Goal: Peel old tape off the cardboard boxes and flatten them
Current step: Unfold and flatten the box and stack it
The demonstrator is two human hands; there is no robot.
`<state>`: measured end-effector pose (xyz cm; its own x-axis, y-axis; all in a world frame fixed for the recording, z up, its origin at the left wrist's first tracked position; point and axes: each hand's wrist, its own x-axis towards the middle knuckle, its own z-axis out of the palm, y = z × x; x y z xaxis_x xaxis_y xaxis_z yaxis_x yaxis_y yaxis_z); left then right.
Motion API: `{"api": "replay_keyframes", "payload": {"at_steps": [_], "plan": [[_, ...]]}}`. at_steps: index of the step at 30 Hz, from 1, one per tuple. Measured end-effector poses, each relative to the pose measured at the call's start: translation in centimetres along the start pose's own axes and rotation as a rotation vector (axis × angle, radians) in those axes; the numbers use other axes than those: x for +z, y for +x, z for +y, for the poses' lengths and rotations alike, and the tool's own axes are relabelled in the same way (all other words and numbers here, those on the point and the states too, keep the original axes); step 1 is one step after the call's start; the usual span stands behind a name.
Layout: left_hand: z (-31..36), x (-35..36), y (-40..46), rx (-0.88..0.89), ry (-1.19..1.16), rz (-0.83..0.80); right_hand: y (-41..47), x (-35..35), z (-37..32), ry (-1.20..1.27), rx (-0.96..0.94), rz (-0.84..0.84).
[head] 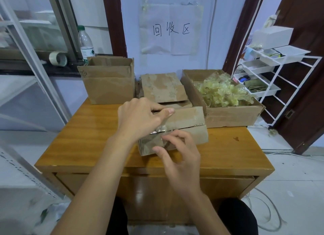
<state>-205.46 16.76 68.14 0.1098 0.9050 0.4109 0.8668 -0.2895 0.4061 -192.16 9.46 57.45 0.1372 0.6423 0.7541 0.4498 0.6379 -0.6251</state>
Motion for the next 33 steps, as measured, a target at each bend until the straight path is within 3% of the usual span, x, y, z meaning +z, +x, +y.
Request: {"api": "replay_keyframes", "payload": {"at_steps": [3, 6, 11, 15, 18, 23, 29, 33], "plan": [[-0.5, -0.1, 0.5, -0.034, -0.049, -0.044, 0.0, -0.3, -0.2, -0.041, 0.010, -0.016], [-2.0, 1.1, 0.5, -0.143, -0.283, -0.109, 0.3, -0.5, 0.3, -0.124, -0.041, 0.021], [-3.3, 2.6, 0.5, -0.130, -0.422, -0.056, 1.3, -0.8, 1.6, -0.259, -0.074, 0.032], [-3.4, 1.9, 0.6, -0.047, -0.289, -0.157, 1.3, -1.5, 2.2, -0.245, -0.036, 0.127], [-3.2, 0.9, -1.1, 0.007, -0.249, -0.228, -0.2, -2.0, 2.8, -0.117, 0.093, 0.201], [-3.0, 1.4, -4.3, 0.181, -0.087, -0.359, -3.0, -3.5, 4.6, -0.037, 0.301, 0.019], [-4.2, 4.9, -6.0, 0.256, -0.217, -0.110, -2.8, -3.7, 4.1, 0.006, 0.277, -0.068], [-4.4, 5.2, -5.8, 0.231, -0.341, -0.073, -2.7, -3.3, 4.0, -0.052, 0.153, -0.129]]}}
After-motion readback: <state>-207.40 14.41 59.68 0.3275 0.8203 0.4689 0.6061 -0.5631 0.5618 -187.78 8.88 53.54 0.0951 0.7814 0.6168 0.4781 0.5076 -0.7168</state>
